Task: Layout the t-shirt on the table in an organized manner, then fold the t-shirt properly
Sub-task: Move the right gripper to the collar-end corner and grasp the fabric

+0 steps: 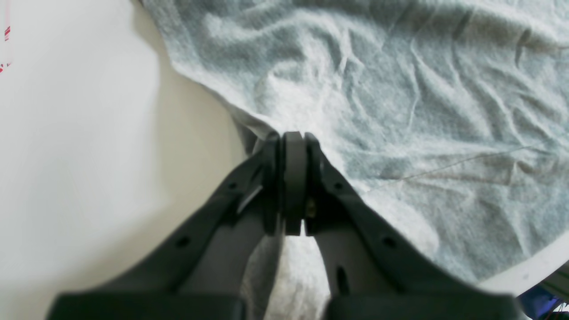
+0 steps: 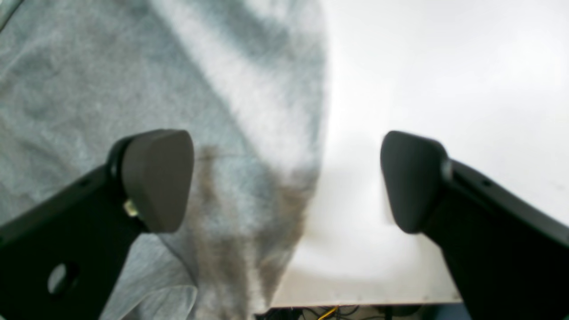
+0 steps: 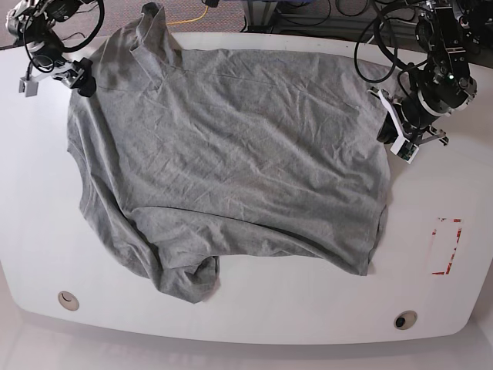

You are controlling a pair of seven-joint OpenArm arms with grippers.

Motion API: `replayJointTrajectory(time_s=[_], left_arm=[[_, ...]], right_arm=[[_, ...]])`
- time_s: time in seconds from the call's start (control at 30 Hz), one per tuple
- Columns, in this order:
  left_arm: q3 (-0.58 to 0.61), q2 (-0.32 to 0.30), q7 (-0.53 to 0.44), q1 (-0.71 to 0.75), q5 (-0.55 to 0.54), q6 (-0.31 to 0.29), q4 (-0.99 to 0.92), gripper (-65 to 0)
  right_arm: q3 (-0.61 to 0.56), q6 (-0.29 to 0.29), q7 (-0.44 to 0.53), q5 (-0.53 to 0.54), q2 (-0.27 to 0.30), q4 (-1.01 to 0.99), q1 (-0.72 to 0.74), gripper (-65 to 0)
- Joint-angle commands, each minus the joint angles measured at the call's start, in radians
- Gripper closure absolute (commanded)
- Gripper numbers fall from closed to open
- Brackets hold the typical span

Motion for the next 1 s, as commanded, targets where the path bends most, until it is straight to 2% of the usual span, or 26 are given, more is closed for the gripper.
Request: replayJointTrajectory(time_s=[0.0, 0.13, 0.5, 0.63, 0.77, 0.97], left_arm=[[-0.004, -0.009, -0.020, -0.006, -0.010, -0.001, 0.014, 0.0], [-0.004, -0.009, -0.020, -0.006, -0.010, -0.001, 0.014, 0.0], [-0.004, -0.010, -0.020, -0.006, -0.010, -0.001, 0.014, 0.0], [-0.004, -0.010, -0.020, -0.006, -0.010, -0.001, 0.014, 0.0], [-0.004, -0.010, -0.020, -0.006, -0.010, -0.001, 0.014, 0.0], [-0.004, -0.010, -0.020, -0.006, -0.010, -0.001, 0.014, 0.0]], right_arm=[[-0.026, -0.009, -0.046, -0.028, 0.007, 0.006, -0.007, -65.0], [-0.076, -0.009, -0.042, -0.028, 0.003, 0.008, -0.007, -65.0], [-0.090, -0.009, -0.039, -0.031, -0.006, 0.008, 0.000, -65.0], [-0.135, -0.009, -0.038, -0.031, -0.006, 0.008, 0.000, -64.5], [-0.152, -0.009, -0.027, -0.032, -0.006, 0.008, 0.000, -50.9], [-0.194, -0.009, -0.023, -0.032, -0.006, 0.006, -0.002, -23.8]])
